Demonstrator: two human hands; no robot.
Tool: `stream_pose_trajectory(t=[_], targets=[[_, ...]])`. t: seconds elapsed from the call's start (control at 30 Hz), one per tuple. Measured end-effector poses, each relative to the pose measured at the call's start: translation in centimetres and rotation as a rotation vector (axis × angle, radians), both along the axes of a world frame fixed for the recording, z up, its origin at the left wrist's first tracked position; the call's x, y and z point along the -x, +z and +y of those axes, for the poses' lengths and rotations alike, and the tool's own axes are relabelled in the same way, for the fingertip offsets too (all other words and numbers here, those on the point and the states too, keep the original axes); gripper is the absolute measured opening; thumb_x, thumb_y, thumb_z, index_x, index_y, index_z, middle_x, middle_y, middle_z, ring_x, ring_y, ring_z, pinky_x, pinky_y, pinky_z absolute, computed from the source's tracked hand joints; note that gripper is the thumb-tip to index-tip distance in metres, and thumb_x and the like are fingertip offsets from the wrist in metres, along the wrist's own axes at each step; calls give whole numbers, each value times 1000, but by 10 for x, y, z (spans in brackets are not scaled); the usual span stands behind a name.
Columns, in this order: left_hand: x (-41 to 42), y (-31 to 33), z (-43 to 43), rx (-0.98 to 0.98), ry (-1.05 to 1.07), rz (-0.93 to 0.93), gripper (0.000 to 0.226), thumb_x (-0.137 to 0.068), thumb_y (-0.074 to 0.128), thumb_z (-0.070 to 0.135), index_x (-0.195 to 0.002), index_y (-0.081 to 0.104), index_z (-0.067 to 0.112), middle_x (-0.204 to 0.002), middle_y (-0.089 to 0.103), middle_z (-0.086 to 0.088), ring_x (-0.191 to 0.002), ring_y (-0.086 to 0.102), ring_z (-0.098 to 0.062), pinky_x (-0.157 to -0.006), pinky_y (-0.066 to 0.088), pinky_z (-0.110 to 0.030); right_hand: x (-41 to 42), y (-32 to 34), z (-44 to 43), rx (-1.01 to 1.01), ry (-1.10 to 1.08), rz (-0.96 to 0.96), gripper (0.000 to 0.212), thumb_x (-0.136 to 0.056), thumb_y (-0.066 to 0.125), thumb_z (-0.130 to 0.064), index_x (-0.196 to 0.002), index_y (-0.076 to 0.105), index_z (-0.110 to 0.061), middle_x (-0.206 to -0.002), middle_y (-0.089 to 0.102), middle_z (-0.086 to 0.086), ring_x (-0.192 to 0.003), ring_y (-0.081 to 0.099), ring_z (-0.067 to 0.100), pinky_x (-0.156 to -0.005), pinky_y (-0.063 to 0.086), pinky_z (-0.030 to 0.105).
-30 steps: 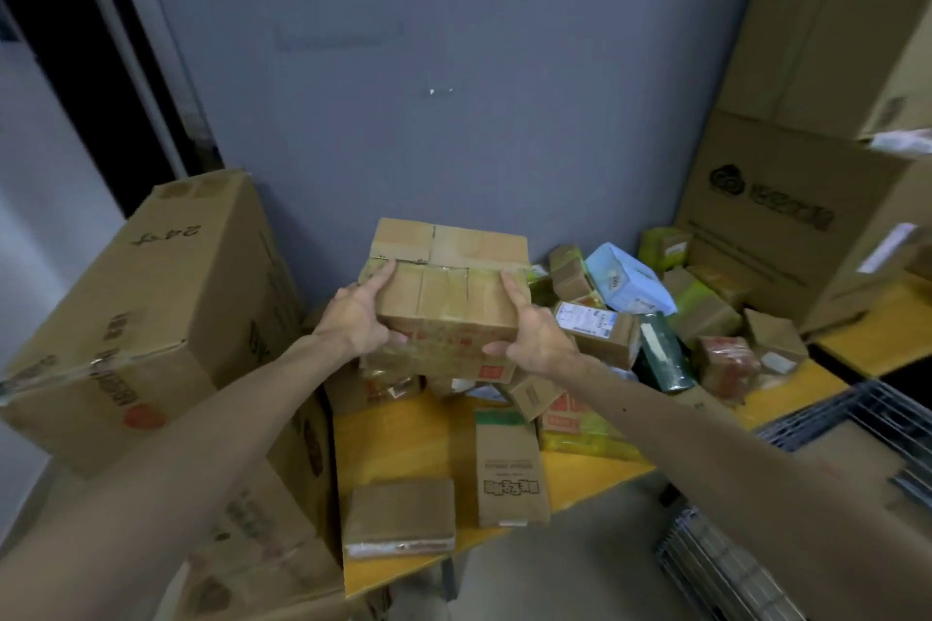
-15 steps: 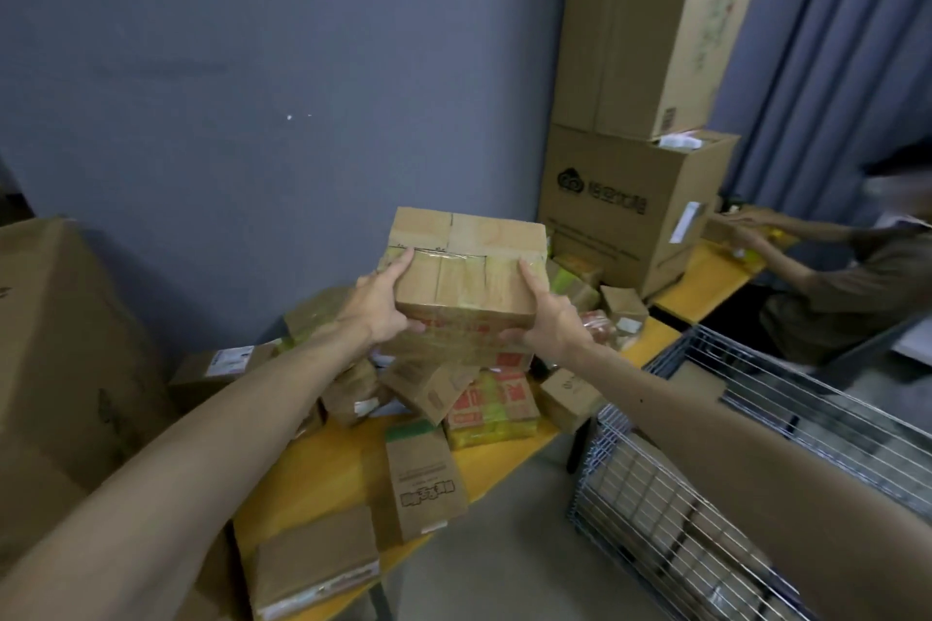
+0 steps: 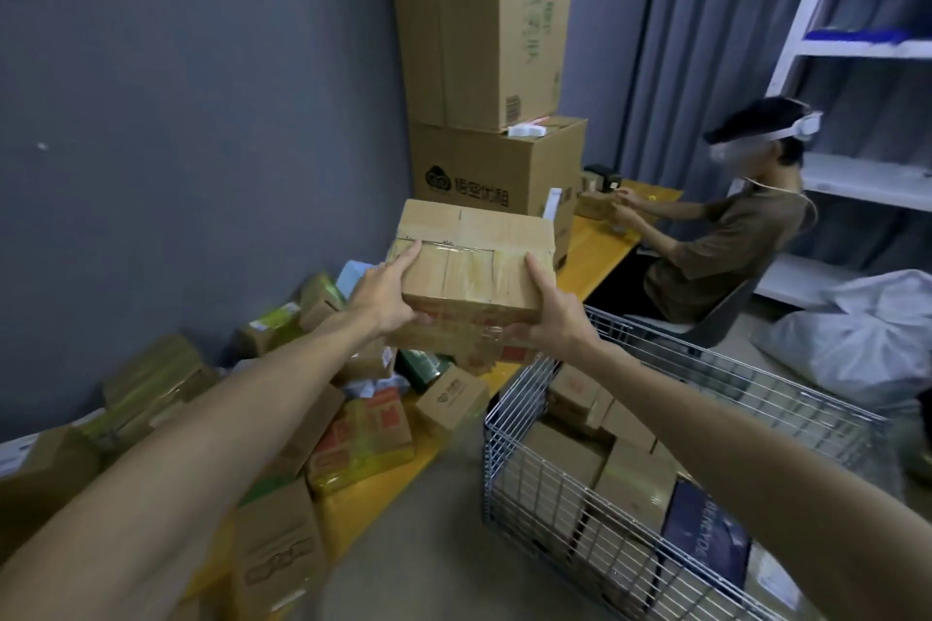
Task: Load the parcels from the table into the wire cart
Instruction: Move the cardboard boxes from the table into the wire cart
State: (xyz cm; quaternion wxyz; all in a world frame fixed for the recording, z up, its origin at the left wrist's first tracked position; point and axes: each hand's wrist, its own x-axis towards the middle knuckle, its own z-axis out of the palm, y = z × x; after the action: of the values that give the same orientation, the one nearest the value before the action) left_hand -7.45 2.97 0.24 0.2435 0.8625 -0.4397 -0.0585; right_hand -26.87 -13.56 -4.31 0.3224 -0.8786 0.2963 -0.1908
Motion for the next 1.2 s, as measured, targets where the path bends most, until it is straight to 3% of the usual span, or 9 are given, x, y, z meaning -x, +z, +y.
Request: stream_pose_trajectory(t=[0.5, 0.73, 0.97, 1.2], targets=[[88, -37, -199, -61, -213, 39, 114, -73, 86, 13, -158, 14, 35, -143, 43, -16, -130, 40, -35, -104, 42, -44, 126, -38, -146, -103, -166, -36, 115, -78, 81, -17, -158, -1, -26, -148, 39, 16, -131, 44, 33, -106, 41, 43], [104, -63, -277, -76, -340, 51, 112, -73, 87, 17, -158, 16, 34, -143, 46, -17, -127, 46, -35, -104, 43, -44, 155, -58, -190, -134, -308, 3, 114, -79, 80, -17, -157, -2, -31, -151, 36, 16, -134, 42, 33, -106, 42, 44], [96, -98, -366, -101, -526, 61, 113, -76, 84, 14, -158, 9, 34, -160, 25, -14, -138, 37, -37, -108, 41, -46, 157, -77, -241, -155, -480, 61, 118, -77, 81, -12, -156, -3, -38, -142, 45, 18, -119, 53, 32, -100, 50, 44], [88, -130, -428, -161, -651, 165, 123, -66, 92, 27, -158, 10, 33, -150, 40, -12, -131, 45, -32, -104, 43, -41, 152, -100, -272, -209, -596, 101, 116, -78, 79, -8, -158, -1, -31, -145, 41, 17, -125, 49, 30, -95, 46, 31]])
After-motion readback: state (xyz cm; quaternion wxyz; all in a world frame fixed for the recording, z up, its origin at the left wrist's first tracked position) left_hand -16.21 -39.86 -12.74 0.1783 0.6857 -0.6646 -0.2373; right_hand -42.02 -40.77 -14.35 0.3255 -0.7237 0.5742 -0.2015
